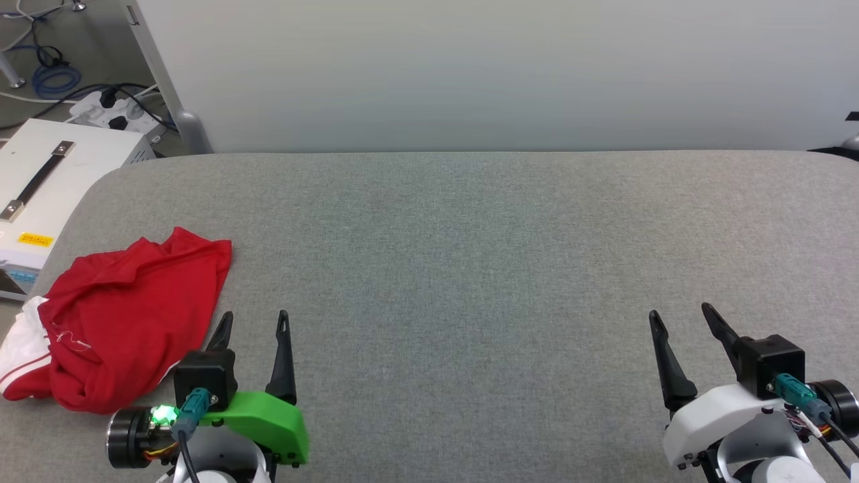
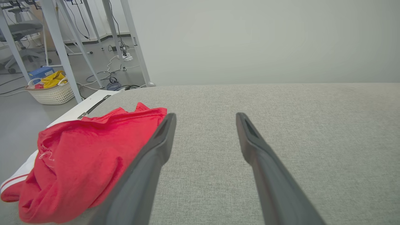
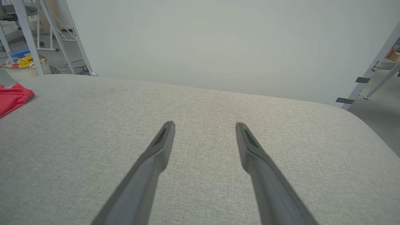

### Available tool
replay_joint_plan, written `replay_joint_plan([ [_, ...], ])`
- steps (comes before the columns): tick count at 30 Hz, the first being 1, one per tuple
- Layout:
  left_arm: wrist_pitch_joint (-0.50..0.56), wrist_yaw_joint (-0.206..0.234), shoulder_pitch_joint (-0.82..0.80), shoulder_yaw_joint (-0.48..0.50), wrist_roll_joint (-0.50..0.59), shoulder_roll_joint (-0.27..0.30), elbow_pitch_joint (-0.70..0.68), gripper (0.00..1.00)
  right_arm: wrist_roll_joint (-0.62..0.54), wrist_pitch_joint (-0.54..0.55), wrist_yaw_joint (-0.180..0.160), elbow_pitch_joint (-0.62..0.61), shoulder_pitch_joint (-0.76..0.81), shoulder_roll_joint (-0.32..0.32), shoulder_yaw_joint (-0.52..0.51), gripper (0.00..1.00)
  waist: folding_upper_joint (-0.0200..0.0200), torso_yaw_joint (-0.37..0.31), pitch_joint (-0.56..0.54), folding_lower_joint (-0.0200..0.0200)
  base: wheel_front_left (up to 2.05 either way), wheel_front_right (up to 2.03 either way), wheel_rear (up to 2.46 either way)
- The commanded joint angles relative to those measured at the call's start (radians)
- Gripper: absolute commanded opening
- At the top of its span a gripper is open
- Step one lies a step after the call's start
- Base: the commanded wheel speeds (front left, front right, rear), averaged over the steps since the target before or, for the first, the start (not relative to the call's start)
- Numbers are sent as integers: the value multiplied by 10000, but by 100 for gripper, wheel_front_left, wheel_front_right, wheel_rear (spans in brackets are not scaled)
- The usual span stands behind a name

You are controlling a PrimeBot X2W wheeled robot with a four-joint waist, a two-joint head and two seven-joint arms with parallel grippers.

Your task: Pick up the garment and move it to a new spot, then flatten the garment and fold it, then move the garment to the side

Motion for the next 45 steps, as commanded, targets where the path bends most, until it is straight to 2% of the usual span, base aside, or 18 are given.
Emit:
replay_joint_plan([
  [1,-108,-70,-95,-51,-68,-5,27,100,101,-110,-1,30,-15,-3,-34,100,0,1,0,0,0,0,0],
  [34,-793,-243,-428,-355,-686,-19,328,100,815,-699,-3,-655,46,-5,-312,100,0,92,75,0,0,0,0],
  [40,-917,-272,-540,-384,-860,-21,419,100,840,-715,-4,-839,71,-5,-264,100,0,365,119,0,0,0,0],
  [45,-1026,-281,-635,-341,-989,-23,473,100,796,-695,-4,-1010,61,-6,-126,100,0,850,173,0,0,0,0],
])
